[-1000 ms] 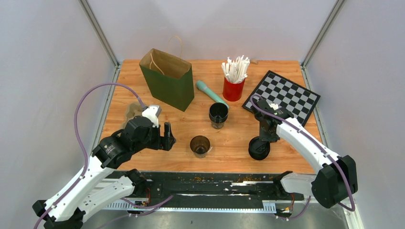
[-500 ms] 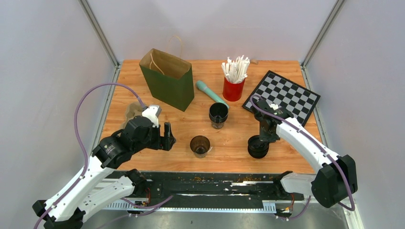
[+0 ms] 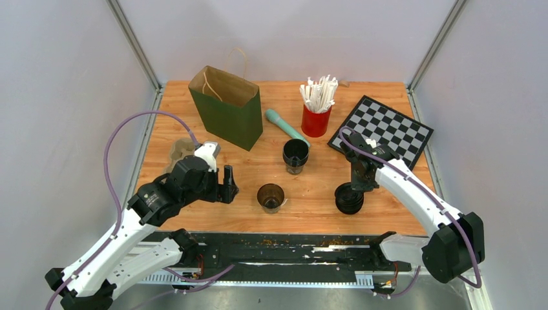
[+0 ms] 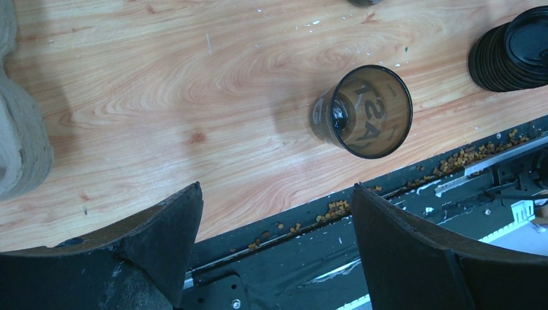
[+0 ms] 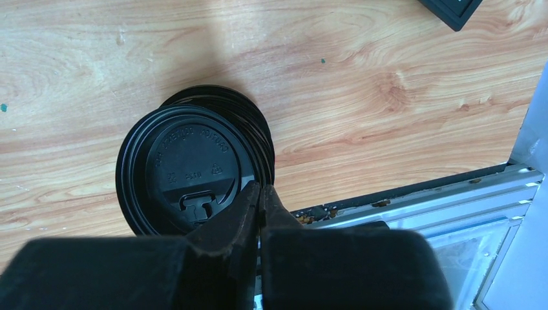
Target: Pack the takeout coffee
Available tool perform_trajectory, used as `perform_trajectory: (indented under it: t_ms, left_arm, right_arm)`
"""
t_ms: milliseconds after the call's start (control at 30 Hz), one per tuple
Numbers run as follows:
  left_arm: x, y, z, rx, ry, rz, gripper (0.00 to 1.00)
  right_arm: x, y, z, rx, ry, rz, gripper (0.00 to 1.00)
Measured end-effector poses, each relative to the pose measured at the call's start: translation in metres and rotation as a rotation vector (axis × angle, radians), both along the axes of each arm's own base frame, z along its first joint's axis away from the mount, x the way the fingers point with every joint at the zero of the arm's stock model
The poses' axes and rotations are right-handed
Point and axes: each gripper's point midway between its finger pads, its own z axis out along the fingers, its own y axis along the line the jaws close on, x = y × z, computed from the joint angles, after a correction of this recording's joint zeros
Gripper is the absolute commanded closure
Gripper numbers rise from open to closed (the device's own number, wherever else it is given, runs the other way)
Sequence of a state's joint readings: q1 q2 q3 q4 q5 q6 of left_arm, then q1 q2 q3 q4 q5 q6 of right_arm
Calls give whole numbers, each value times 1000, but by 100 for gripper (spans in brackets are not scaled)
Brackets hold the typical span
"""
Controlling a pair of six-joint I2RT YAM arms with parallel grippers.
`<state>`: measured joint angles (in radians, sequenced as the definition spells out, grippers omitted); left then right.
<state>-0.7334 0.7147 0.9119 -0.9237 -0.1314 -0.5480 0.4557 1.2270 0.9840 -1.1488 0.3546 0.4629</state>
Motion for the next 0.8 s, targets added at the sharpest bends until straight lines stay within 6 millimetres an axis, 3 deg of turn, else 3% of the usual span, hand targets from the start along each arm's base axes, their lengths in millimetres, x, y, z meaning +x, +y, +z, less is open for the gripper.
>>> perform_trajectory:
  t_ms: [200, 367, 467, 667, 800]
  left_arm:
    - [0, 0, 0, 0, 0, 0, 9]
    - [0, 0, 2, -2, -2, 0, 9]
    - [1, -1, 4, -4, -4, 0, 9]
    - [1, -2, 3, -5, -3, -2, 9]
    - [1, -2, 4, -6, -3, -3, 9]
  right_arm:
    - [-1, 1, 0, 3, 9, 12, 96]
    - [-2, 1, 1, 2, 17, 24, 100]
    - [-3, 0, 1, 1, 21, 29, 95]
    - [-3, 1, 2, 1, 29, 41, 100]
    - [-2, 2, 1, -2, 37, 45, 93]
